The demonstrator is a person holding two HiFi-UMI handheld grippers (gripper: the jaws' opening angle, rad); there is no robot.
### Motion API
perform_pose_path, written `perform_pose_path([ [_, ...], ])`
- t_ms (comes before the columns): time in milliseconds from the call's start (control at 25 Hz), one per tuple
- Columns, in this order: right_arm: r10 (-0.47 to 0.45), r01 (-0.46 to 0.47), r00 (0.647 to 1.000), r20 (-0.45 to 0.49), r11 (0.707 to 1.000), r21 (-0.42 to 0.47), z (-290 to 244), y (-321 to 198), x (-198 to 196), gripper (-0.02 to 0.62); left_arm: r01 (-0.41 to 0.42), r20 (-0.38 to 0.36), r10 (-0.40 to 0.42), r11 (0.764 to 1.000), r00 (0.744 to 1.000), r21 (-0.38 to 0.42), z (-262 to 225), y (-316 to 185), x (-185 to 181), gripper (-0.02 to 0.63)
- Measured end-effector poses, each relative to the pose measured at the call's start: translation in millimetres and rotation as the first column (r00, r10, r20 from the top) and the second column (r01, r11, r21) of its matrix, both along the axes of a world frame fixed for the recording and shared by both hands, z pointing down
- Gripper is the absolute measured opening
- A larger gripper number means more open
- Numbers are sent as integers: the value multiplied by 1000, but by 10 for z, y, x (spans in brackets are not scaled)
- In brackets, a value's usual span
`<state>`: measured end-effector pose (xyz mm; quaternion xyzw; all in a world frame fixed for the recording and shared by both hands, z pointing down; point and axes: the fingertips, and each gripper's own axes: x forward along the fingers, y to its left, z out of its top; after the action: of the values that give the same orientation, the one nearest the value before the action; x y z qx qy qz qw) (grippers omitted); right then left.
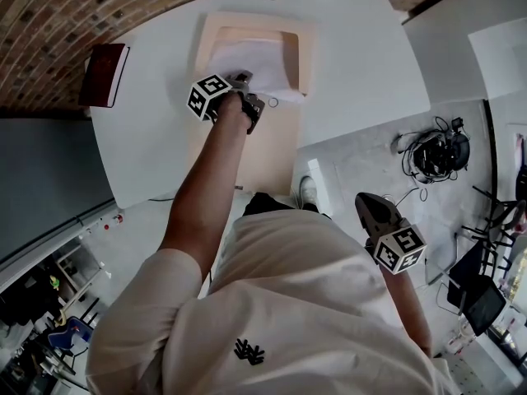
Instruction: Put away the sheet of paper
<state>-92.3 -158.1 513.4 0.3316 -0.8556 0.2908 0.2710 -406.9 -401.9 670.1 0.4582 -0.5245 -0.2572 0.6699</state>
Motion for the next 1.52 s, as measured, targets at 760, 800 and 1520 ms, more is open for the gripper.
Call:
perform_pose_path([
  [760,28,-28,1000,4,999,-18,30,71,180,29,39,101,-35,999,994,-33,-1,-445,-7,221],
  [800,29,-29,1000,5,999,-16,26,75,195,29,38,105,-34,999,994,-37,-2,-452,-5,230],
  [1520,26,-27,996,84,1000,14,28,99,536,29,64,289,-5,978,957,-198,-49,-126,-17,291],
])
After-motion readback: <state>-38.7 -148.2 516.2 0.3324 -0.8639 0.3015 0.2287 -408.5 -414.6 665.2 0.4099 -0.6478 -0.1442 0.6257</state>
